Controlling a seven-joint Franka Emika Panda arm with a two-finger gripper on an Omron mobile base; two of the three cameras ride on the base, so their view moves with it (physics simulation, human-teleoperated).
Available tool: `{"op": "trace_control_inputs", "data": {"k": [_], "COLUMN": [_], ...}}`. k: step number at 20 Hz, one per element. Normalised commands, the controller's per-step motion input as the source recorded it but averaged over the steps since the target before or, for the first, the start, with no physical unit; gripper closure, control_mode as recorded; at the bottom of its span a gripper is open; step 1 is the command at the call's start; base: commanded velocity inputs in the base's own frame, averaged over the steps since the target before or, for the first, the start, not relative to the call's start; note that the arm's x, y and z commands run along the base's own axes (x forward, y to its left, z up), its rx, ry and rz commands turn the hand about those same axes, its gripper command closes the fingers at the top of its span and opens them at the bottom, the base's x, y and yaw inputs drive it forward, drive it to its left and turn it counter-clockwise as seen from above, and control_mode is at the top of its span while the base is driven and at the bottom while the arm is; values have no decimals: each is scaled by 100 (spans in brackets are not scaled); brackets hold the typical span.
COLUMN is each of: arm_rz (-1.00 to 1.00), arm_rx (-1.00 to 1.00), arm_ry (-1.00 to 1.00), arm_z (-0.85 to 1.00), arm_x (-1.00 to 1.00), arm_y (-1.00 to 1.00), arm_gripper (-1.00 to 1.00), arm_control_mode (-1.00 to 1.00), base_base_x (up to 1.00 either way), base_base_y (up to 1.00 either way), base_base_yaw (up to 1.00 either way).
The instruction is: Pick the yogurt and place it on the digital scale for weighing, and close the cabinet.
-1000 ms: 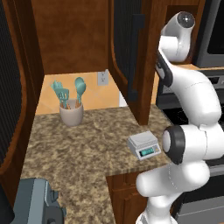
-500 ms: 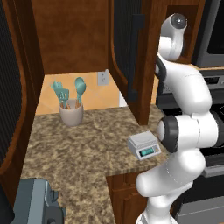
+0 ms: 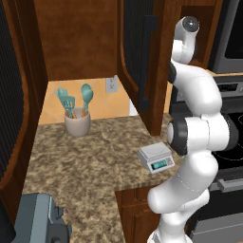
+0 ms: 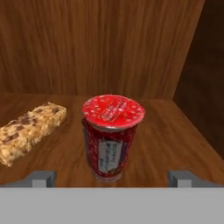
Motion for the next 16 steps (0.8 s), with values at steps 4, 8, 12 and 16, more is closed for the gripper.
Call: {"op": "trace_control_inputs", "data": {"k": [4,8,12,16], "arm_rz": [0,0,0,1], "arm_rx": [0,0,0,0], "arm_ry": [0,0,0,0], "arm_z": [-14,-11,-7,-7], "arm_x": [35,30,27,31], "arm_y": [0,-1,-1,-1], "arm_gripper": [-100,-100,-100,-100], "arm_control_mode": [-100,-100,-100,-100], "base_base_x": [0,0,0,0], "base_base_y": [0,0,0,0], "base_base_yaw": [0,0,0,0]}}
